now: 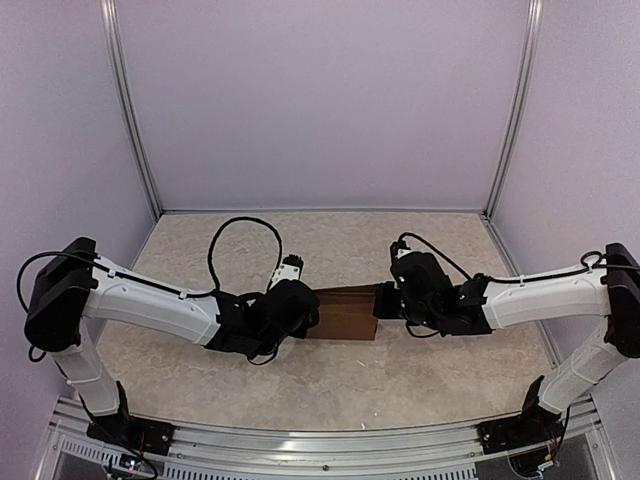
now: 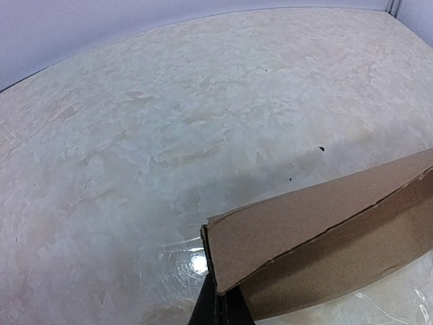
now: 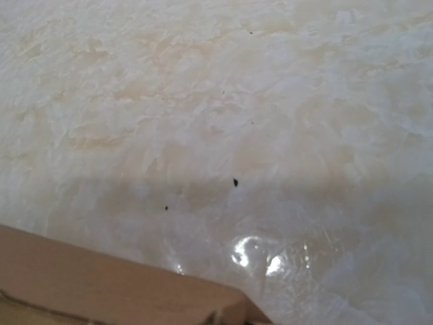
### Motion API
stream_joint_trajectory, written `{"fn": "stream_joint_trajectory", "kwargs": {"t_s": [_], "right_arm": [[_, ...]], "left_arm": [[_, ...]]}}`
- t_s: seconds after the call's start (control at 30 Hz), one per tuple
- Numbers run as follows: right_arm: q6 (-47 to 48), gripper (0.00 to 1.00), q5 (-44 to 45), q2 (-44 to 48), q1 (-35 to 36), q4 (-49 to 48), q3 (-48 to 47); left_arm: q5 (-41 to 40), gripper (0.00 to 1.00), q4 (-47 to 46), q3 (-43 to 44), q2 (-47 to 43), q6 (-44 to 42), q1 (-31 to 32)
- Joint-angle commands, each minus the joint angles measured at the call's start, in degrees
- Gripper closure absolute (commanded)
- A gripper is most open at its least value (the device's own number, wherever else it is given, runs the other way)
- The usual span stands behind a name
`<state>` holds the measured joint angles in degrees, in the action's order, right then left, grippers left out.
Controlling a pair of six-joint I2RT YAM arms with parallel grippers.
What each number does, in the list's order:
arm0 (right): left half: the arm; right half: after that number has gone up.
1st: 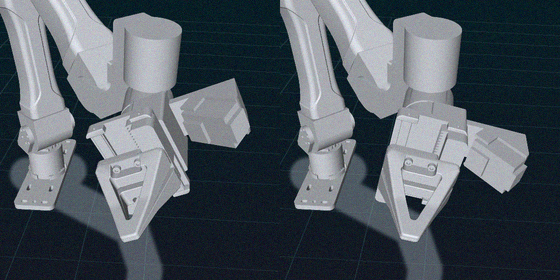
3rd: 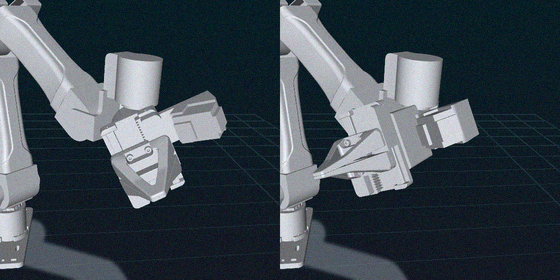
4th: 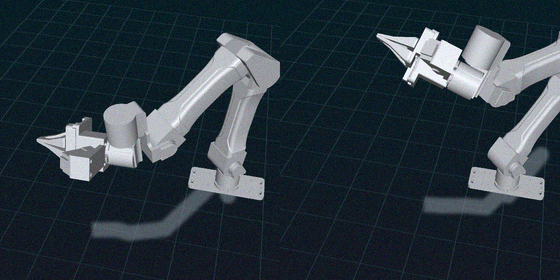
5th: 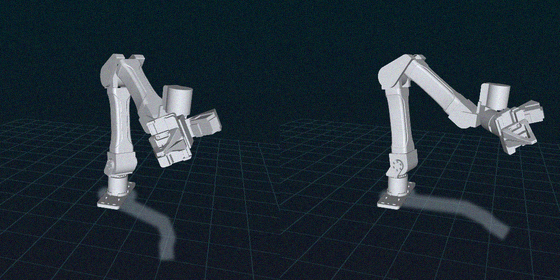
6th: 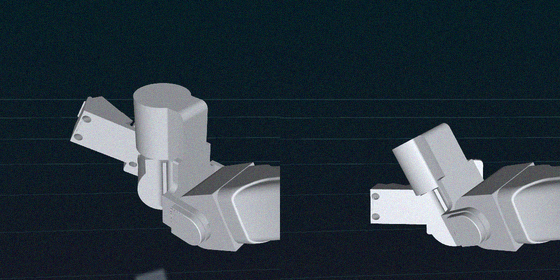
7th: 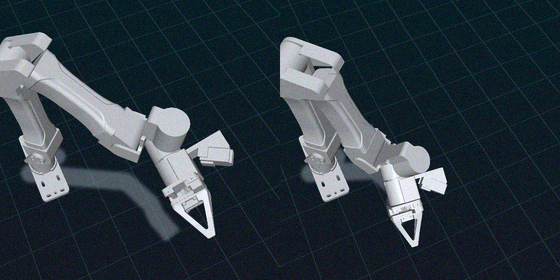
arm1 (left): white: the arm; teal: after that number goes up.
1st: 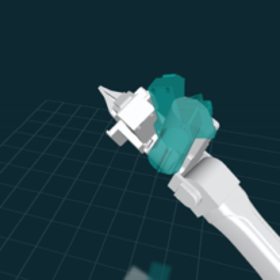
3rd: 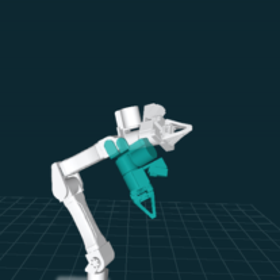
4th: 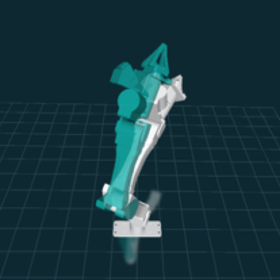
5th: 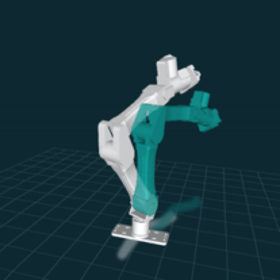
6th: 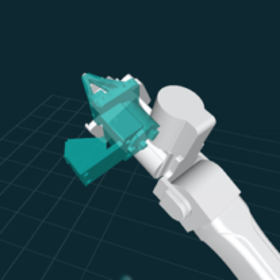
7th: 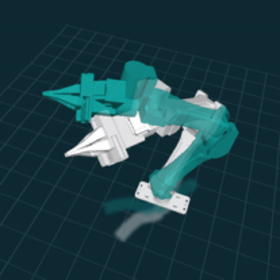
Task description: Fold the paper box
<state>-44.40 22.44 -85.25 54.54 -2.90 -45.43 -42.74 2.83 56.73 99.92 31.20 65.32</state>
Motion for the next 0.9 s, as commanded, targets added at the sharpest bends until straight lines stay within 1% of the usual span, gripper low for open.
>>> {"fn": "stream_joint_trajectory", "kwargs": {"t_s": [0.0, 0.6, 0.87], "right_arm": [[-0.1, 1.0, -2.2, -1.8, 1.6, 5.4, 2.0], [-0.2, 1.0, 0.9, -4.4, 4.7, 6.5, 2.5], [-1.4, 1.0, 1.5, -5.9, 6.2, 5.5, 4.1]], "left_arm": [[5.8, 1.0, 4.6, -0.1, 2.6, -0.5, 0.9], [5.6, 1.0, 4.8, -0.1, 2.6, -0.3, 0.9], [5.0, 1.0, 5.2, 0.0, 2.4, -0.2, 1.6]]}}
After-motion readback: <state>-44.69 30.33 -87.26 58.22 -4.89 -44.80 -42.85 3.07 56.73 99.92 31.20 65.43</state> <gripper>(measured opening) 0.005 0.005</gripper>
